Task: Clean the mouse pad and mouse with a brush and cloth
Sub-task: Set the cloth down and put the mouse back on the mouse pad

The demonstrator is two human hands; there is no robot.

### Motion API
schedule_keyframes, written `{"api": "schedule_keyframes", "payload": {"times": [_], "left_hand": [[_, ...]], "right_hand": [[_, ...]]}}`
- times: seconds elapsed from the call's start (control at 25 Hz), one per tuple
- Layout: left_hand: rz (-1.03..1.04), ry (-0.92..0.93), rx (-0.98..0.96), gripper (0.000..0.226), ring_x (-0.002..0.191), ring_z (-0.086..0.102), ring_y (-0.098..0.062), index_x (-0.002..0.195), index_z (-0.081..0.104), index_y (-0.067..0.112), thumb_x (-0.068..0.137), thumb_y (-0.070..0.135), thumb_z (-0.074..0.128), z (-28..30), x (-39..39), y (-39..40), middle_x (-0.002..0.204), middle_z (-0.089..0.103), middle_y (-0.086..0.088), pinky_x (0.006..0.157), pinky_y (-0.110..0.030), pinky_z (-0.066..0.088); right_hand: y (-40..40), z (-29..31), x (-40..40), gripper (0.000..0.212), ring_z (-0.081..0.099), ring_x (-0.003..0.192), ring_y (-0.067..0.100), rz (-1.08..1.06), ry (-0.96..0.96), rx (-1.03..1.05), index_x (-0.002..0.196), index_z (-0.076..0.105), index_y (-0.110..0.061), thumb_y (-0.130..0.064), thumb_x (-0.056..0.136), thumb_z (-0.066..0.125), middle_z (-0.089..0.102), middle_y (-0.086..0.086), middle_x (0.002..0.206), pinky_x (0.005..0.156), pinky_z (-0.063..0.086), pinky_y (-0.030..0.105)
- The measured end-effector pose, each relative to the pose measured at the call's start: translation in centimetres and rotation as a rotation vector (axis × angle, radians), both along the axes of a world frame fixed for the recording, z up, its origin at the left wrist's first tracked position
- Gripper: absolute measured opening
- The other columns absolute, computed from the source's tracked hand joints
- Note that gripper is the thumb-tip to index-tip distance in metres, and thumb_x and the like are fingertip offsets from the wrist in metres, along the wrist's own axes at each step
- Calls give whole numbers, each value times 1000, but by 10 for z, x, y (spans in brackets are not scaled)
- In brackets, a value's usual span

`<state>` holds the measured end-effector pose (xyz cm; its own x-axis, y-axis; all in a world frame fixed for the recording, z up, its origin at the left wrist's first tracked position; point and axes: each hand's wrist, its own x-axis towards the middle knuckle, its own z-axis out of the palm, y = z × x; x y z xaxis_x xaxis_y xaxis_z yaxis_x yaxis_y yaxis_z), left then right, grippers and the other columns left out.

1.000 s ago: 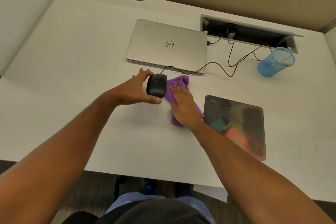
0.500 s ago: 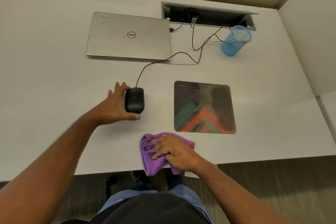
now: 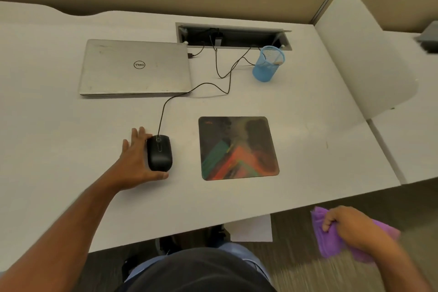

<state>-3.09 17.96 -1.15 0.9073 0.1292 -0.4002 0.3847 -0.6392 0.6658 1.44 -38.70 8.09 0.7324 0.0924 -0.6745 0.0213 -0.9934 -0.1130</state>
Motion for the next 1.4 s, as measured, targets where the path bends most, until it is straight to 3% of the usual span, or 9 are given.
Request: {"api": "schedule_keyframes", "payload": {"times": [0.12, 0.2, 0.32, 0.52, 0.8, 1.0, 1.16, 1.28, 1.4], "left_hand": [[-19, -66, 46, 134, 139, -28, -6, 154, 1, 32, 57, 57, 91, -2, -1, -1, 167, -14, 0, 118, -40, -8], [-26, -77, 67, 135, 138, -31, -2, 155, 0, 30, 58, 55, 91, -4, -1, -1, 166, -16, 3, 117, -37, -12], [-27, -71, 112, 135, 138, -30, -1, 156, 2, 26, 59, 52, 92, -3, -1, -2, 166, -18, 5, 117, -37, -13], [-5, -16, 151, 134, 136, -22, -5, 156, 3, 27, 59, 54, 91, 2, -2, -5, 167, -14, 0, 117, -42, -9], [-6, -18, 217, 134, 150, -18, -17, 157, 4, 22, 60, 58, 89, 6, 0, -7, 167, -7, -3, 122, -46, -9], [20, -18, 228, 140, 150, -19, -15, 158, -7, 25, 60, 62, 86, 2, -3, -10, 167, -9, -2, 121, -45, -11], [13, 8, 202, 135, 147, -24, -9, 157, -14, 30, 66, 69, 79, 9, -2, -18, 166, -16, 5, 120, -41, -14], [147, -121, 199, 113, 146, -16, -3, 159, 2, 29, 76, 68, 68, 19, 7, -36, 164, -8, 15, 120, -37, -4], [277, -392, 294, 73, 147, 26, -15, 151, 36, 29, 88, 48, 67, 30, 24, -63, 160, 29, 10, 116, -42, 29]], "right_hand": [[-19, 29, 37, 50, 65, 99, 14, -226, -173, 169, 90, 76, -37, 7, 89, 53, 70, -10, 105, 82, 45, 31], [-7, 33, 65, 51, 64, 97, 17, -355, -371, 334, 112, 70, -38, 5, 93, 50, 66, -5, 117, 75, 48, 32], [26, 20, 109, 51, 58, 106, 23, -405, -565, 466, 135, 60, -28, 5, 97, 49, 58, 4, 132, 83, 46, 35], [71, -11, 159, 51, 55, 116, 27, -431, -622, 558, 141, 56, -16, 5, 96, 44, 57, 9, 138, 91, 44, 35], [73, -47, 177, 43, 53, 124, 46, -165, -665, 241, 136, 55, -1, 1, 94, 50, 43, 22, 147, 103, 46, 52], [76, -84, 162, 71, 17, 155, 41, -37, -611, -52, 161, 21, -8, -47, 105, 38, 18, 21, 168, 122, 19, 61], [75, -91, 162, 78, 16, 155, 42, -19, -614, -93, 162, 18, -9, -56, 102, 32, 17, 23, 168, 122, 19, 63], [75, -86, 163, 76, 17, 154, 44, -5, -651, -94, 160, 25, -9, -56, 102, 34, 22, 24, 166, 121, 17, 64], [82, -77, 166, 68, 18, 153, 46, -39, -773, -41, 152, 41, -5, -51, 102, 38, 31, 28, 162, 122, 15, 64]]}}
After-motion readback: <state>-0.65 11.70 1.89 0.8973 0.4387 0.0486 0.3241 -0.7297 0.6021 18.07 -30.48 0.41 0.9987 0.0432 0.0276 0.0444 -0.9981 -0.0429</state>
